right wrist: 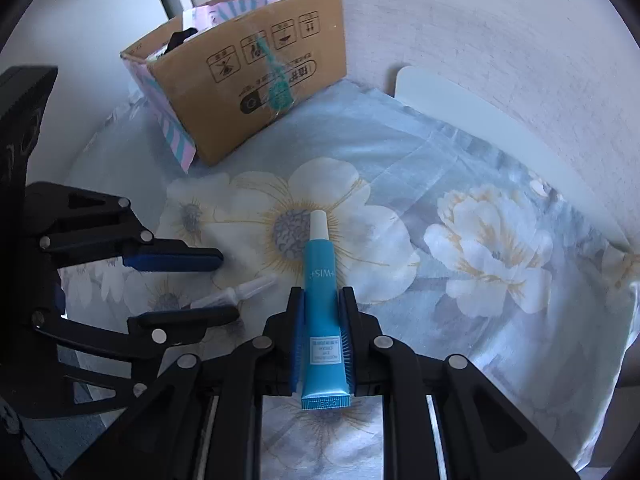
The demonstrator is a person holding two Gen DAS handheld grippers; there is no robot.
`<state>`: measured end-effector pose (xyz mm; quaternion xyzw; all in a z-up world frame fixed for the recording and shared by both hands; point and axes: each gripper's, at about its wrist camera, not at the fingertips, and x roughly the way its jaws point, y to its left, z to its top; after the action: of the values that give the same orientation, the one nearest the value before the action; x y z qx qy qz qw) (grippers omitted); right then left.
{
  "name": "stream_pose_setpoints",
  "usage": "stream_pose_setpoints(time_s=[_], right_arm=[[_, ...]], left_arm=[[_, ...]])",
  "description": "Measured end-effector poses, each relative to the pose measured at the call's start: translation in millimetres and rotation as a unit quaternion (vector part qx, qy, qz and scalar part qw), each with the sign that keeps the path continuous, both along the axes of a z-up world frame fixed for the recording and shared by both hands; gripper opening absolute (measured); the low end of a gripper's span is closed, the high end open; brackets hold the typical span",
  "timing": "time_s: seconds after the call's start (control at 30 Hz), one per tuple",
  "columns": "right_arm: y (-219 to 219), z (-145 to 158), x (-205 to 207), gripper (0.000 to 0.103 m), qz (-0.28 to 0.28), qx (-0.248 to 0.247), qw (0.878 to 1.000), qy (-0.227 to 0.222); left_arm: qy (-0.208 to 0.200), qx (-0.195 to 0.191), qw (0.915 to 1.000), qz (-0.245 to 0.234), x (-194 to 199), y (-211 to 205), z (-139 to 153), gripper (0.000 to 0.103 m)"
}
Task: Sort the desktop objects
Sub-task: 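Grasp the red-capped white tube with left tool while right tool grasps blue tube, then carry the white tube and blue tube into the cardboard box and open both tools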
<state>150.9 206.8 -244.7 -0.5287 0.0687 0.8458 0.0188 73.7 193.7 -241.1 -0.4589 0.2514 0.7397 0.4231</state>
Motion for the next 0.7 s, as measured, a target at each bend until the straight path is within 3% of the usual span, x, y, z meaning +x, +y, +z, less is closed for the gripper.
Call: stream_pose_setpoints(time_s=[0.07, 0.43, 0.7], right_arm=[[0, -1, 2, 0.016, -0.007, -0.003, 1.000, 0.004], [4, 3, 5, 0.016, -0.033, -0.004, 0.999, 0.004], [7, 28, 14, 0.016, -0.050, 0.008, 0.999, -0.002]], left_arm=[[0.007, -0.004, 0.9999, -0.014, 5, 2, 0, 0.010], [-0.027, -0.007, 0.9995, -0.017, -2, -5, 2, 0.010], [-0.034, 0.010, 0.9989, -0.031, -6, -12, 28, 0.010]])
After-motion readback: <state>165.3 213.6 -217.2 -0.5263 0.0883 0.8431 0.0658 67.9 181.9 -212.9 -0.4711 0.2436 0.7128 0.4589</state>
